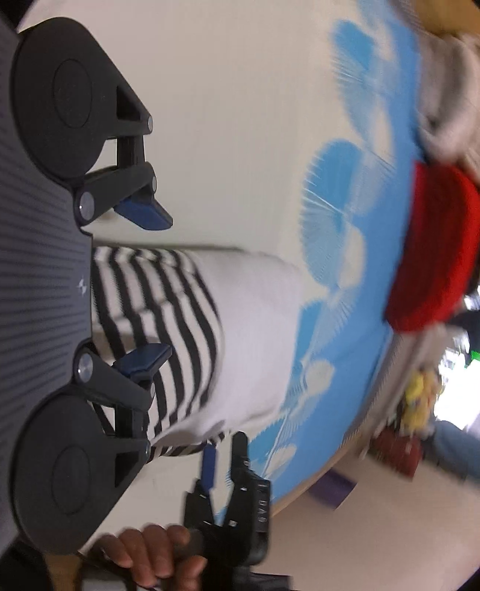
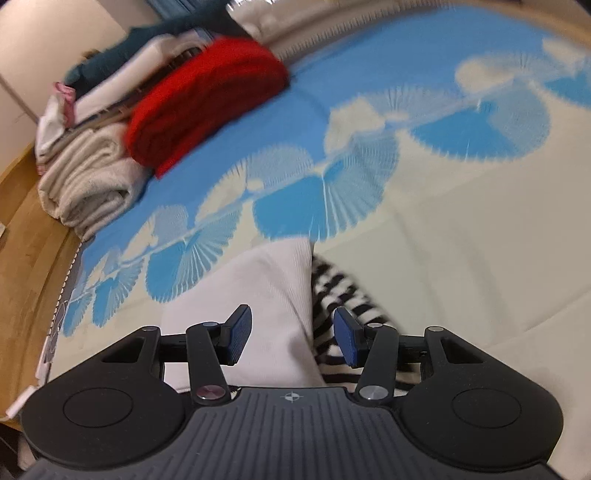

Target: Fold small clothes

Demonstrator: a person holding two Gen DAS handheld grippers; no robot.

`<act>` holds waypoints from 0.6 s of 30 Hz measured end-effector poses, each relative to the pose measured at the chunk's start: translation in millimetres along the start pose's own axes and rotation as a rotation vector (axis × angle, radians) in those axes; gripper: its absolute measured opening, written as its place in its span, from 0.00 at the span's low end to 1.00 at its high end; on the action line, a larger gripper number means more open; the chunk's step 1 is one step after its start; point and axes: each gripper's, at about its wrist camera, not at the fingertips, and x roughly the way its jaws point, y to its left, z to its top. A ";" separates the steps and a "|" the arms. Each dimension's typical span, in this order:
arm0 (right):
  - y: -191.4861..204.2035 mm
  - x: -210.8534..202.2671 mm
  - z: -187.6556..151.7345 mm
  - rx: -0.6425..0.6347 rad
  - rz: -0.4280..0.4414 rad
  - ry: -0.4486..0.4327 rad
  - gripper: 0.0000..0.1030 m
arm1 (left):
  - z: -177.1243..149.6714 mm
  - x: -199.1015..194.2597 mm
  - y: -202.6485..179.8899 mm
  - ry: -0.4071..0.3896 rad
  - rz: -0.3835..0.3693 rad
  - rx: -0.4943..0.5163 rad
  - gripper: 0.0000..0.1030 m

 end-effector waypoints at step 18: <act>-58.9 -10.6 -5.3 0.217 -0.143 0.019 0.02 | -28.3 38.1 -37.9 0.193 -0.018 0.290 0.90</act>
